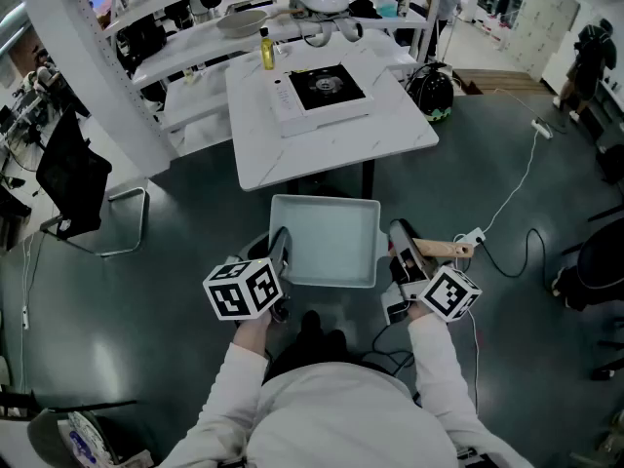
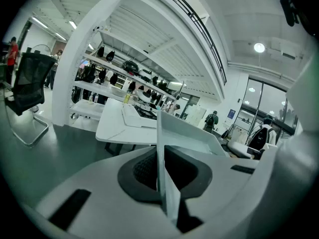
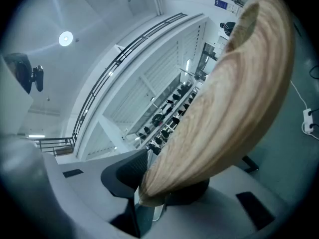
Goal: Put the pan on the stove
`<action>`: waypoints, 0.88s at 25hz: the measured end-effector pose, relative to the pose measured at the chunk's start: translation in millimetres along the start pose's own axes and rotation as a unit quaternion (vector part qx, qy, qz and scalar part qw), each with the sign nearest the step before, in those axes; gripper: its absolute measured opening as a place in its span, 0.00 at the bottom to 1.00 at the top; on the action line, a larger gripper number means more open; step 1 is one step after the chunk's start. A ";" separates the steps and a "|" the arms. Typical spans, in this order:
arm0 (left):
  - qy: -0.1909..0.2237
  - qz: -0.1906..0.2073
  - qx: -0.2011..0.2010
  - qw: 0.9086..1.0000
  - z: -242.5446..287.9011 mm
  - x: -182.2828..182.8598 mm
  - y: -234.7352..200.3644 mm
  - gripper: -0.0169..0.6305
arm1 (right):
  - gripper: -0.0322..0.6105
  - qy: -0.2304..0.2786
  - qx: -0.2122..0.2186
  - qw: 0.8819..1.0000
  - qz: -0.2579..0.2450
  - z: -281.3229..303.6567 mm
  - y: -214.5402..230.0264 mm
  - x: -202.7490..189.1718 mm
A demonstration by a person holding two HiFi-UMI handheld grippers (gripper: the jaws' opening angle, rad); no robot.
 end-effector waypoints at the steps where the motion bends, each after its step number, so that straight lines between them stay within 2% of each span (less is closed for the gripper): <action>1: 0.000 0.000 0.000 1.000 -0.4 -0.9 1.6 0.08 | 0.26 0.001 0.005 1.000 -0.010 -0.6 -1.5 3.1; 3: 0.001 0.000 0.000 1.000 -1.1 -2.7 4.2 0.08 | 0.26 0.002 0.009 1.000 -0.024 -2.7 -2.4 6.9; 6: 0.002 -0.001 0.000 1.000 -1.6 -4.3 4.8 0.08 | 0.26 -0.003 -0.002 1.000 -0.022 -6.2 0.3 4.7; 19: 0.000 -0.005 -0.001 1.000 13.7 -0.2 3.7 0.08 | 0.26 -0.002 0.006 0.999 -0.032 7.7 6.5 12.3; 22: -0.004 -0.005 0.001 1.000 17.2 -2.0 5.8 0.08 | 0.26 -0.009 -0.013 1.000 -0.025 6.4 17.0 12.1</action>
Point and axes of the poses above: the fingertips, and each gripper's own axes: z forward along the fingers, y to its right, x out of its top, the point moved 4 cm from there along -z, backward along the fingers, and after that the axes turned 11 degrees about -z, right-handed, at the moved point
